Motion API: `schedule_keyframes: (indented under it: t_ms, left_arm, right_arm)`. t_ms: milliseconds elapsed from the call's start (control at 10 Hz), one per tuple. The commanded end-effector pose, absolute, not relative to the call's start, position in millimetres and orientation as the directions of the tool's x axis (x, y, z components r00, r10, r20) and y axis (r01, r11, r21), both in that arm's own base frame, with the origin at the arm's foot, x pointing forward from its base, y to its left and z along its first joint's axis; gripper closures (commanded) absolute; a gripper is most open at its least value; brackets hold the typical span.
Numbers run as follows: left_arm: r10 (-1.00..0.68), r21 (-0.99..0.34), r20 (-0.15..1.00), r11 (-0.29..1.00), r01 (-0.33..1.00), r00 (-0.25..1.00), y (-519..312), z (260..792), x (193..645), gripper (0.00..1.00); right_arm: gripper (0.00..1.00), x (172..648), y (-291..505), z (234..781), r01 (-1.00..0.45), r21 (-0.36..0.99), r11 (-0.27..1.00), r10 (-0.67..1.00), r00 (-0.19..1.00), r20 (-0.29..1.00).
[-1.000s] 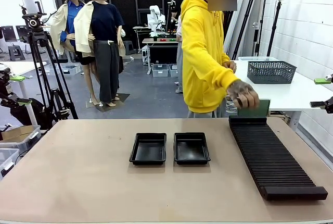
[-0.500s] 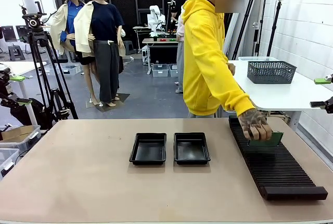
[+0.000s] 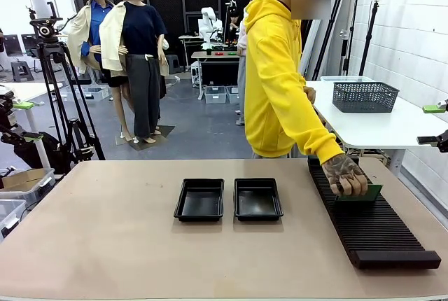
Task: Inspect and transfer BCBs to ESD trays.
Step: Pick up the Blank PCB from the PCB Rack and place it in the left ESD tray.
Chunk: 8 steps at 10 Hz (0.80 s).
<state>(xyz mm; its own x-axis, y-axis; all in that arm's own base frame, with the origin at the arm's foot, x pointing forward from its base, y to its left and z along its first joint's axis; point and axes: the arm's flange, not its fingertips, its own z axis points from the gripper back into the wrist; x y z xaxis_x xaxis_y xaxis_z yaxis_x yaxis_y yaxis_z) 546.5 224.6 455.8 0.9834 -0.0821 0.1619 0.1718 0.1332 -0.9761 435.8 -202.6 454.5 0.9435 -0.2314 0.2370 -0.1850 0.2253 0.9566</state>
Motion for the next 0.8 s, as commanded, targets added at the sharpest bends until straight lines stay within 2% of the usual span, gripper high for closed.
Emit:
schedule_keyframes:
  t_ms: [0, 700]
  left_arm:
    - [-0.073, -0.977, 0.159, 0.132, 0.168, 0.984, 225.4, 456.6, 546.6, 0.0]
    - [-0.073, -0.977, 0.159, 0.132, 0.168, 0.984, 225.4, 456.6, 546.6, 0.0]
  right_arm:
    - [0.0, 435.9, -202.4, 454.4, -0.183, 0.957, 0.225, -0.231, 0.944, 0.235]
    - [0.0, 435.9, -202.4, 454.4, -0.183, 0.957, 0.225, -0.231, 0.944, 0.235]
